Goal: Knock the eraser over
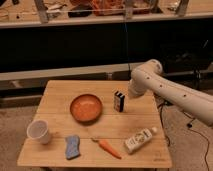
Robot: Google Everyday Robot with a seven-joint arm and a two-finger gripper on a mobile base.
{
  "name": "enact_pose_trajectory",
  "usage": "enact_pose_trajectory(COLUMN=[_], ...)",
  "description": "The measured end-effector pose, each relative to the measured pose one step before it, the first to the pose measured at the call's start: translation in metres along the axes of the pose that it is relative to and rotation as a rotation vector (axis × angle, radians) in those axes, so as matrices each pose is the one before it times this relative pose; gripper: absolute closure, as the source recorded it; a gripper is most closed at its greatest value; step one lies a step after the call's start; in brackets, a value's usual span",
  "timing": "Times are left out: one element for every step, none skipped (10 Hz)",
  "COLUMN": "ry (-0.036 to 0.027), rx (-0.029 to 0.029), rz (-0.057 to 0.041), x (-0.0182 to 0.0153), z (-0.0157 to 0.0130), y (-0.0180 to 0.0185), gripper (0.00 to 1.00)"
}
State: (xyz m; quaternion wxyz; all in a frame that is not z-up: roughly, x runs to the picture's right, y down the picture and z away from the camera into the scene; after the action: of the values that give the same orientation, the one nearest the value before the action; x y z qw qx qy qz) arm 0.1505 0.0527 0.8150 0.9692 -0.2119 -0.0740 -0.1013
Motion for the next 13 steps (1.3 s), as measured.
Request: enact_pose_trajectory(ry=[-0.00321, -0.01010, -0.00389, -0.00216, -0.00941, -0.00612, -0.00574, -0.00312, -0.00306, -0.00503, -0.00331, -0.00447, -0.00548], rx=[-0.00230, -0.00452, -0.00230, -0.00234, -0.00397, -0.00398, -0.00284, -0.00243, -0.00207, -0.00275, -0.00176, -0.00292, -0.00246], rz=[-0.01045, -0.01079, -0.00660, -0.00451, -0.01075, -0.01351, -0.01031, -0.00397, -0.00492, -0.00863, -0.00808, -0.01204, -0.01165], x=[-0.00252, -0.00441, -0.00036, -0.00115, -0.00473, -0.00303, -0.00315, -0.00083, -0.00073, -0.00133, -0.00257, -0.00347, -0.00303], z=[0.00228, 0.00260, 0.00167, 0.00135, 0.00216, 0.00226, 0.00163, 0.00056, 0.00092, 0.00069, 0.00110, 0.00099, 0.00096], y=[-0.00091, 0.00004, 0.00062, 0.00043, -0.00105, -0.00186, -0.00161, 0.00016, -0.00015, -0.00014, -0.00129, -0.00186, -0.00166], gripper=[0.99, 0.99, 0.99, 0.99, 0.99, 0.99, 0.99, 0.99, 0.99, 0.99, 0.99, 0.99, 0.99])
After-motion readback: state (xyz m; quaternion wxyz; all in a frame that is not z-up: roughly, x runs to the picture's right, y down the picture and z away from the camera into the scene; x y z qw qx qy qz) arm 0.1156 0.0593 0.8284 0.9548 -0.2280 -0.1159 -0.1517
